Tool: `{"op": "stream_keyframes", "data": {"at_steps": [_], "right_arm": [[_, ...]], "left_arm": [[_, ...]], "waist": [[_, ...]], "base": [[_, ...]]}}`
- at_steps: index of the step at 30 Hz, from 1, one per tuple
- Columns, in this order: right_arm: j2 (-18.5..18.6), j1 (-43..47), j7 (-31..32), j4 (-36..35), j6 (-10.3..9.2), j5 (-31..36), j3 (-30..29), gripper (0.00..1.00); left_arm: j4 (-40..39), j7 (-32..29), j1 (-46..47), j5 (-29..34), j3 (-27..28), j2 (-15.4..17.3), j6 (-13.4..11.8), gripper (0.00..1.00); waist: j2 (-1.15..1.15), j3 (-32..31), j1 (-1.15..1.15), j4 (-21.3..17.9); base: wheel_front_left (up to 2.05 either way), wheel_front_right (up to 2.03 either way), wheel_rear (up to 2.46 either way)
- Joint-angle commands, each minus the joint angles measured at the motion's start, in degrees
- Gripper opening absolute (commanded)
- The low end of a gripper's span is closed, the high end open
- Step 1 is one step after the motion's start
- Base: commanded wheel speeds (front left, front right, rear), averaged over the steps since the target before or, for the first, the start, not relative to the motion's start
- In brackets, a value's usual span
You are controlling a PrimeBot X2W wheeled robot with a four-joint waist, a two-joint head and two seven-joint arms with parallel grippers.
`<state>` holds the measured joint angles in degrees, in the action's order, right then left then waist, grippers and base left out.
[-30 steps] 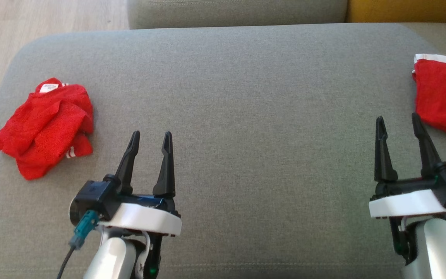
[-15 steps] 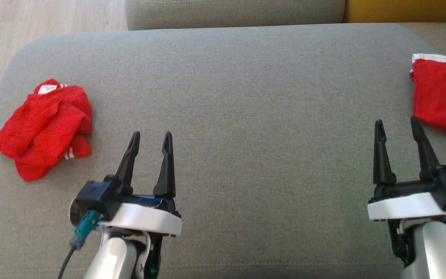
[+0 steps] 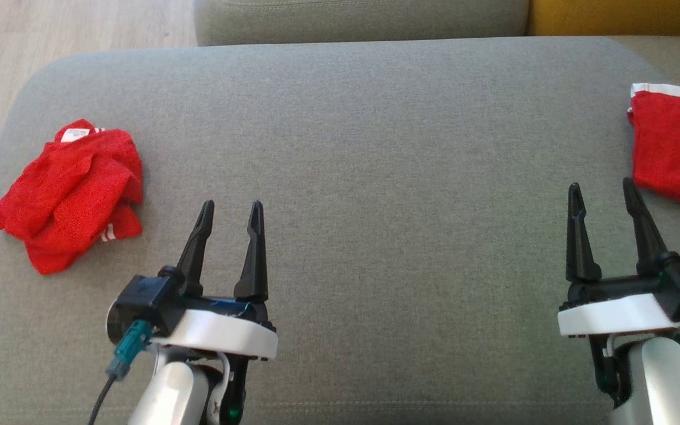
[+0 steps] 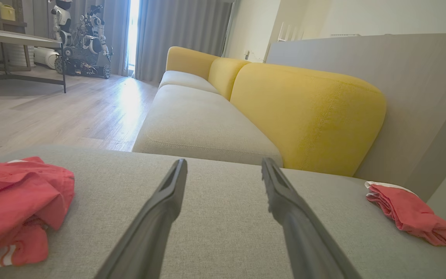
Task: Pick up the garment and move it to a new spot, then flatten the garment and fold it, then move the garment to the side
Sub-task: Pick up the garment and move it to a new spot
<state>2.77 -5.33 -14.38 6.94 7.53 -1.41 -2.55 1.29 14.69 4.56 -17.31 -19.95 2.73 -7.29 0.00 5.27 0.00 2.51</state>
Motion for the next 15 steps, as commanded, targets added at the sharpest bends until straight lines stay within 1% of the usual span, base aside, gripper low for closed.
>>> {"op": "stream_keyframes", "data": {"at_steps": [1, 5, 9, 15], "right_arm": [[0.17, -0.95, -0.62, -1.71, -0.04, 0.57, 1.36, 1.0], [0.41, -0.81, -0.62, -1.45, -0.04, 0.62, 1.83, 1.0], [1.08, -1.25, -0.62, -1.49, -0.04, 0.38, 3.28, 1.0], [2.82, -1.89, -0.62, -1.1, -0.04, -0.47, 5.89, 1.0]], "left_arm": [[-1.83, 0.31, 1.0, -0.03, 1.38, 0.15, 0.02, 1.0], [-1.86, 0.31, 0.9, -0.14, 1.34, 0.15, -0.03, 1.0], [-2.21, 0.31, 1.0, -0.3, 1.71, 0.15, -0.24, 1.0], [-3.35, 0.31, 1.52, -0.39, 2.42, 0.15, -0.58, 1.0]], "waist": [[0.0, 0.01, 0.0, 0.12], [0.0, -0.02, 0.0, 0.78], [0.0, 0.26, 0.0, 2.22], [0.0, 0.89, 0.0, 7.33]], "base": [[0.0, 0.0, 0.0], [0.0, 0.0, 0.0], [0.0, 0.0, 0.0], [0.0, 0.0, 0.0]]}}
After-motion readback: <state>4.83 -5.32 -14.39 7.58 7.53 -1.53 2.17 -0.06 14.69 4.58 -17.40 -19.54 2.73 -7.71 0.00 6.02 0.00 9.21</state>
